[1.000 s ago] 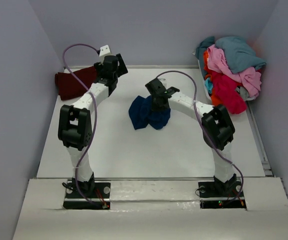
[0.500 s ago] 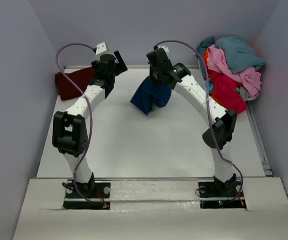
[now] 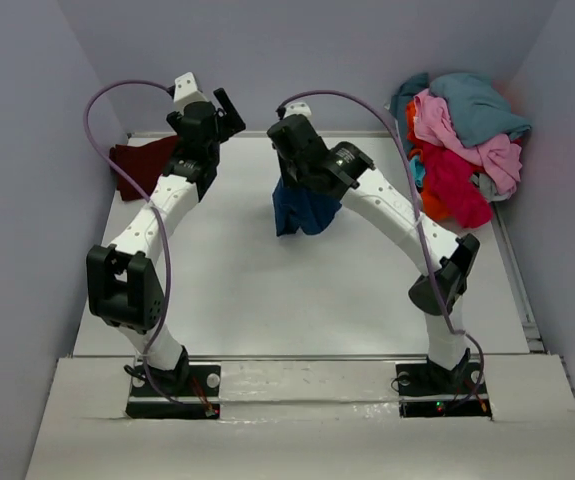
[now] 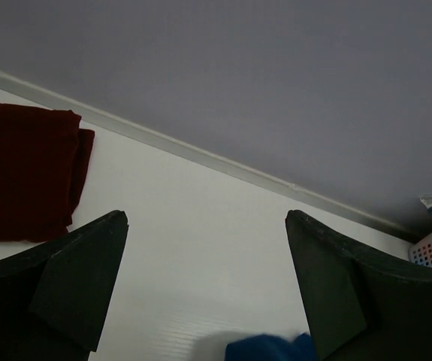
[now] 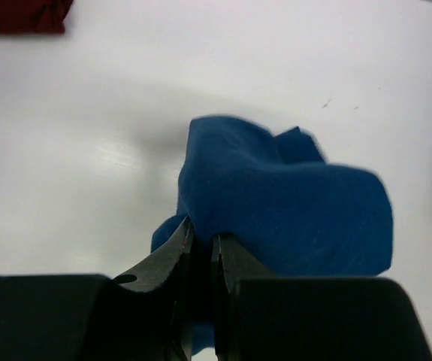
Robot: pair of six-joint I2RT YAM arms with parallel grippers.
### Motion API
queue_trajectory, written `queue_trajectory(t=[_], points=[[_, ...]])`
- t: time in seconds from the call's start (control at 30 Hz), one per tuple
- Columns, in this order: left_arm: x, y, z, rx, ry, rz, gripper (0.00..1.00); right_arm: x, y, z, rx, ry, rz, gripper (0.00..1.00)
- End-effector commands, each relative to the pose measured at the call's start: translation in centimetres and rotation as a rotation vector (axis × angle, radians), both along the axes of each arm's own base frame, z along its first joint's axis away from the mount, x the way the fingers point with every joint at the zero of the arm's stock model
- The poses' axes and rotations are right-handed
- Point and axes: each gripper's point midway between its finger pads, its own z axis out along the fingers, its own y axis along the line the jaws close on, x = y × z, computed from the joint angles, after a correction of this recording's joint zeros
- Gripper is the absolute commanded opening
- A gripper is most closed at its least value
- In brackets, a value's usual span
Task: Fold and stack the t-shirts
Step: Flatten out the tshirt
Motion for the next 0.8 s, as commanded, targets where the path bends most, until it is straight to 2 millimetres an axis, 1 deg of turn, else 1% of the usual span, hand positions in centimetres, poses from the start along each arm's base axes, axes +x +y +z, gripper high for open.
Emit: queue_trajectory(t=[0.0,0.03,0.07,0.13,0.2,0.23,0.33,0.37,0.4,0.43,0.47,0.53,0.57,0.6,0.67,0.7,0.73,0.77], points=[[-0.6,0.6,1.9,-0.007,-0.056,0.029,0.99,-2.6,2.4,0.2,-0.053,-0.005,0.067,0.07],[-0.6,0.6,1.9,-0.006,-0.056,0.029,0.99,-2.9,2.6,0.0,-0.095,-0.031,0.053,0.07],[-0.7,0.7,1.9,-0.002,-0.056,0.03,0.99,-3.0,3.5,0.0,-0.1,-0.059,0.073,0.07],[-0.7,0.7,1.8,0.005,-0.052,0.03,0.99,-3.1,3.8,-1.0,-0.094,-0.04,0.074,0.07],[-0.6,0.7,1.5,0.009,-0.042,0.028,0.99,-2.8,3.6,-1.4,-0.1,-0.051,0.048,0.07],[-0.6,0.7,1.5,0.009,-0.043,0.028,0.99,-2.3,2.9,-1.9,-0.111,-0.045,0.029,0.07],[-0.6,0.7,1.0,0.011,-0.038,0.028,0.99,-1.3,2.0,-2.7,-0.07,-0.011,0.015,0.07],[-0.6,0.6,1.0,0.011,-0.039,0.026,0.99,-0.5,0.7,-4.3,-0.08,0.022,-0.005,0.07],[-0.6,0.6,1.0,0.01,-0.039,0.026,0.99,0.0,0.5,-4.9,-0.059,0.031,-0.015,0.07],[-0.6,0.6,0.9,0.012,-0.037,0.024,0.99,0.0,-0.2,-6.5,-0.061,0.071,-0.017,0.07],[-0.5,0.6,0.8,0.011,-0.036,0.026,0.99,0.9,-1.3,-7.0,-0.04,0.081,-0.054,0.07],[-0.4,0.5,0.8,0.011,-0.039,0.023,0.99,1.3,-2.2,-8.5,-0.029,0.117,-0.069,0.09],[-0.4,0.5,0.8,0.013,-0.039,0.023,0.99,1.4,-2.9,-9.4,-0.039,0.129,-0.087,0.16],[-0.3,0.5,0.6,0.013,-0.036,0.021,0.99,1.7,-3.3,-9.9,-0.041,0.133,-0.098,0.19],[-0.2,0.3,0.4,0.01,-0.033,0.014,0.99,1.8,-3.4,-10.4,-0.034,0.144,-0.097,0.29],[-0.1,0.2,0.2,0.009,-0.028,0.008,0.99,1.9,-3.2,-10.8,-0.031,0.144,-0.095,0.37],[-0.1,0.1,0.1,0.005,-0.026,0.006,0.99,2.3,-3.6,-11.0,-0.032,0.147,-0.108,0.57],[0.0,0.1,-0.2,0.009,-0.018,0.005,0.99,2.7,-3.8,-11.4,-0.03,0.151,-0.12,0.64]])
